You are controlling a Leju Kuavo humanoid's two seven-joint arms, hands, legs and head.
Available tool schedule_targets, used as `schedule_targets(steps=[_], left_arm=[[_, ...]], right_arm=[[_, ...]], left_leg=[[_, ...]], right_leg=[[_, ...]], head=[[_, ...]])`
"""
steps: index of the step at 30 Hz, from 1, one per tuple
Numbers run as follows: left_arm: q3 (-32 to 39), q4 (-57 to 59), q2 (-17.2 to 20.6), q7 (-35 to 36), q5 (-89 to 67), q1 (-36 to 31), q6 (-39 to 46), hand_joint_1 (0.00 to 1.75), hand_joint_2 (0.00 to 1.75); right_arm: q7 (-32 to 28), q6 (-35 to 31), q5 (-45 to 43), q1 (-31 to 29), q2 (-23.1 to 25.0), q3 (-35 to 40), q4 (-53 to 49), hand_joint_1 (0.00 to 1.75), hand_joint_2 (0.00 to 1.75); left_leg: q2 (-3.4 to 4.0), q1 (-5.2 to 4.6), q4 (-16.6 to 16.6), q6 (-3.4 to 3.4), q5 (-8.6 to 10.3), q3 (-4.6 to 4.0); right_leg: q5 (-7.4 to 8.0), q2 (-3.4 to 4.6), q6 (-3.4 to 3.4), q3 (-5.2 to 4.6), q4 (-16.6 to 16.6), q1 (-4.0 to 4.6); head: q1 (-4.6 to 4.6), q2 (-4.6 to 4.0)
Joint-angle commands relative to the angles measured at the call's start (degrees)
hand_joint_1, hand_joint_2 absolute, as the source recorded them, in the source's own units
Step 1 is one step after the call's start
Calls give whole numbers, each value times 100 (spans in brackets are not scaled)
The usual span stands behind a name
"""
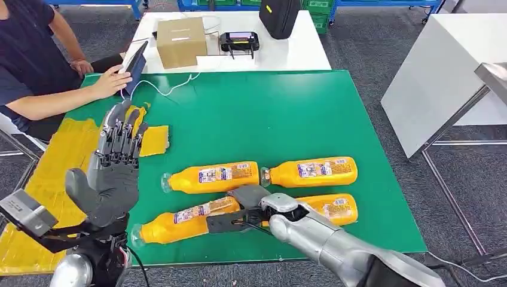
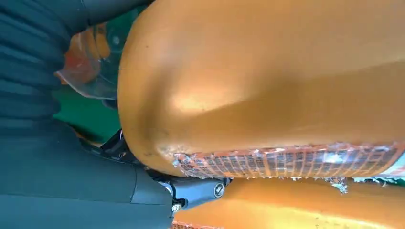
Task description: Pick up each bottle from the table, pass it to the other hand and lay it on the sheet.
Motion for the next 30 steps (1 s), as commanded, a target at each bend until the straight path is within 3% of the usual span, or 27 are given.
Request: schedule_targets(steps=[1,2,6,17,21,22,30], left_arm=[[-60,385,-113,56,10,-293,-34,0,0],[-63,401,-119,60,13,-308,-43,0,0],[-44,395,-118,52,27,-292,-89,0,0],[-27,337,-104,37,50,-255,-131,0,0],[-19,219,-289,238,124,-481,-206,0,0],[21,292,-182,280,8,-346,-180,0,0],[202,382,-157,-78,59,-168,-465,0,0]], right_arm=[[164,53,301,17,2,329,673,0,175],[166,19,347,8,21,343,707,0,0],[173,-274,679,-52,144,367,830,0,0],[242,-282,718,-118,222,351,674,0,0],[751,440,728,-430,563,446,54,0,0],[908,481,655,-449,522,365,-34,0,0],[948,760,184,-618,704,446,-485,0,0]], left_leg=[[-23,7,-5,-5,5,-3],[-20,5,-3,-5,3,2],[-34,10,-2,-11,9,-8],[-18,7,-2,-8,6,-7],[-5,6,6,-11,5,-20],[-2,7,12,-11,2,-25],[4,4,2,-9,5,-23]], right_leg=[[2,2,-8,23,-10,5],[0,2,-7,27,-6,4],[4,8,-16,22,-7,8],[7,8,-16,25,-5,6],[8,26,-19,8,6,5],[6,26,-18,4,12,6],[7,21,-15,9,6,4]], head=[[2,0],[0,0],[0,0],[0,0],[0,0],[0,0],[2,0]])
